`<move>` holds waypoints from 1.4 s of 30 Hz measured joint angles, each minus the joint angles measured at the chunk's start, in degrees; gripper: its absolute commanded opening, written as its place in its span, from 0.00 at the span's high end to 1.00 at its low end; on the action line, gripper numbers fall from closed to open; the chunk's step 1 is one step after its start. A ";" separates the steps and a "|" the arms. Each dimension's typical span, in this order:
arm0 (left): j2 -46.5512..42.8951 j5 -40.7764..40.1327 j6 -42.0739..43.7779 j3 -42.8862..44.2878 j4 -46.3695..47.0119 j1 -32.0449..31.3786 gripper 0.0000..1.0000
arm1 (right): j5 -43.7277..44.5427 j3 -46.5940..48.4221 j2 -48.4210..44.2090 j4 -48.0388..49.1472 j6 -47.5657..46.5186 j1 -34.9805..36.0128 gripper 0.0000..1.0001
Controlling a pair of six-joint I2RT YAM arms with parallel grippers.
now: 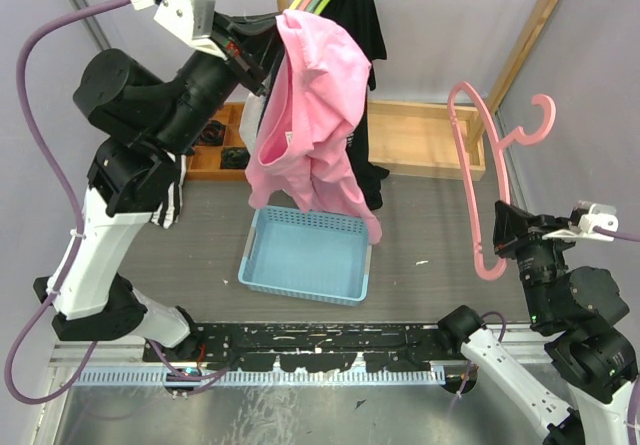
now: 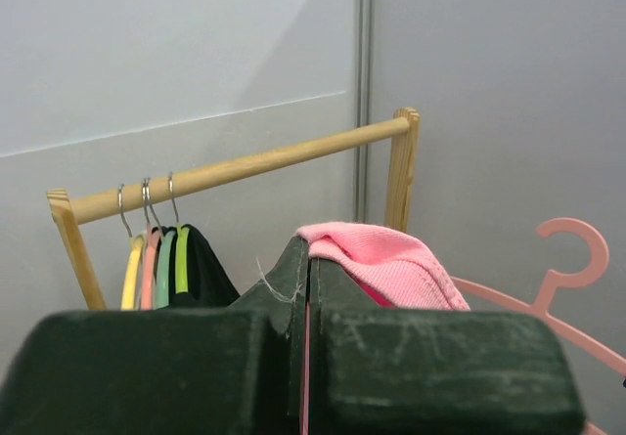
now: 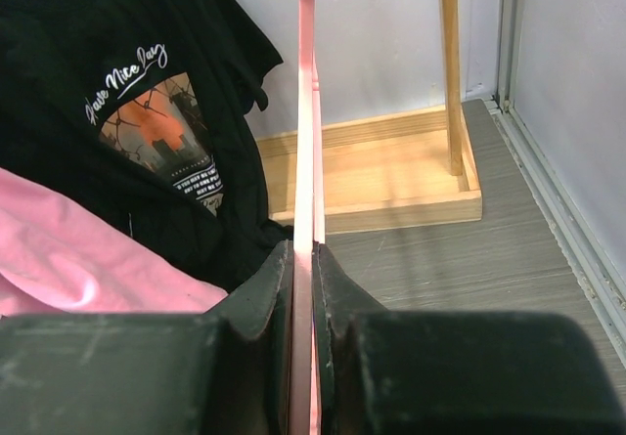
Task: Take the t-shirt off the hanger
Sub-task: Place the T-shirt in the bin.
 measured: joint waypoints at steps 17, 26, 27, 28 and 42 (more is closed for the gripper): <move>-0.59 0.17 0.11 1.79 -2.60 0.00 1.00 | -0.42 -0.07 0.63 0.04 0.09 0.00 0.99; -3.30 1.49 -1.68 1.01 -3.58 0.00 1.00 | -0.66 -0.85 1.31 0.35 0.09 0.00 0.99; -4.04 1.57 -2.05 0.09 -3.61 0.00 1.00 | -0.68 -0.87 1.38 0.37 0.09 0.00 0.99; -5.05 1.70 -2.51 -1.29 -3.52 0.00 1.00 | -0.72 -0.90 1.40 0.46 0.09 0.00 0.99; -13.16 2.64 -8.24 -16.17 -3.63 0.00 1.00 | -1.42 -2.91 2.84 1.57 0.13 0.00 0.99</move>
